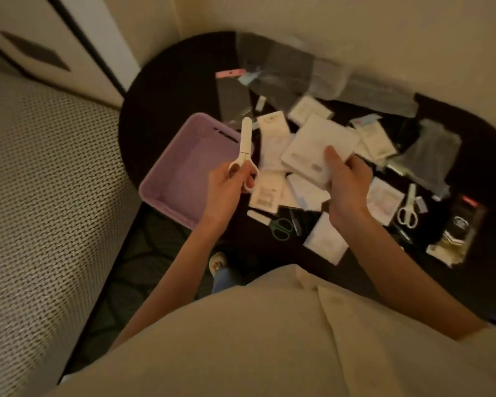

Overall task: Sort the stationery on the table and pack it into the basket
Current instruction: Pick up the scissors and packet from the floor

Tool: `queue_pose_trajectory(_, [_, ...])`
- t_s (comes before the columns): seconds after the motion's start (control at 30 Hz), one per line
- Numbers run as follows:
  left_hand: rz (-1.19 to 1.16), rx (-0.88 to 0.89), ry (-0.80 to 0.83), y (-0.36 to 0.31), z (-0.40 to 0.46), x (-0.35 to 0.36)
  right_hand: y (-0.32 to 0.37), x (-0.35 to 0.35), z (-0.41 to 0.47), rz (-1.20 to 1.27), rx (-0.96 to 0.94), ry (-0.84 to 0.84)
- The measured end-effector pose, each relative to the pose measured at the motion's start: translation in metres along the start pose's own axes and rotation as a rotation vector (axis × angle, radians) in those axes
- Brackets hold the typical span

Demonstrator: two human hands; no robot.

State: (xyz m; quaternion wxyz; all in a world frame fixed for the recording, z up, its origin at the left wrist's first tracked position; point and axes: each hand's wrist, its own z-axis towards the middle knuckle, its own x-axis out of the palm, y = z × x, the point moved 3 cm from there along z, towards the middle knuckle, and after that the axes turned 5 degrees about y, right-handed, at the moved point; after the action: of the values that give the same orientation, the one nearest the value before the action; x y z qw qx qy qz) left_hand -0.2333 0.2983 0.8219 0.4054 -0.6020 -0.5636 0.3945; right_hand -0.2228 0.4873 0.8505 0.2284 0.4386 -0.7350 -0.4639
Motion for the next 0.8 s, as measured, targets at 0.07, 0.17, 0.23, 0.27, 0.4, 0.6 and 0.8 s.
queue_pose_trajectory(0.07, [-0.004, -0.022, 0.034, 0.002, 0.004, 0.027, 0.0, -0.03, 0.012, 0.005, 0.023, -0.047])
queue_pose_trajectory(0.17, [0.015, -0.043, 0.061, 0.006, 0.009, 0.062, 0.0, -0.067, 0.029, 0.038, 0.036, -0.088])
queue_pose_trajectory(0.23, [0.028, -0.049, 0.097, 0.009, 0.013, 0.084, -0.004, -0.089, 0.041, 0.059, 0.044, -0.105])
queue_pose_trajectory(0.27, [0.035, -0.057, 0.116, 0.012, 0.014, 0.094, -0.007, -0.098, 0.047, 0.065, 0.055, -0.109])
queue_pose_trajectory(0.4, [0.055, -0.103, 0.111, 0.032, 0.02, 0.126, -0.025, -0.129, 0.066, 0.098, 0.109, -0.123])
queue_pose_trajectory(0.6, [0.101, -0.123, 0.106, 0.069, 0.029, 0.153, -0.057, -0.153, 0.091, 0.094, 0.144, -0.119])
queue_pose_trajectory(0.8, [0.131, 0.02, 0.112, 0.091, 0.037, 0.162, -0.088, -0.162, 0.107, 0.12, 0.039, -0.066])
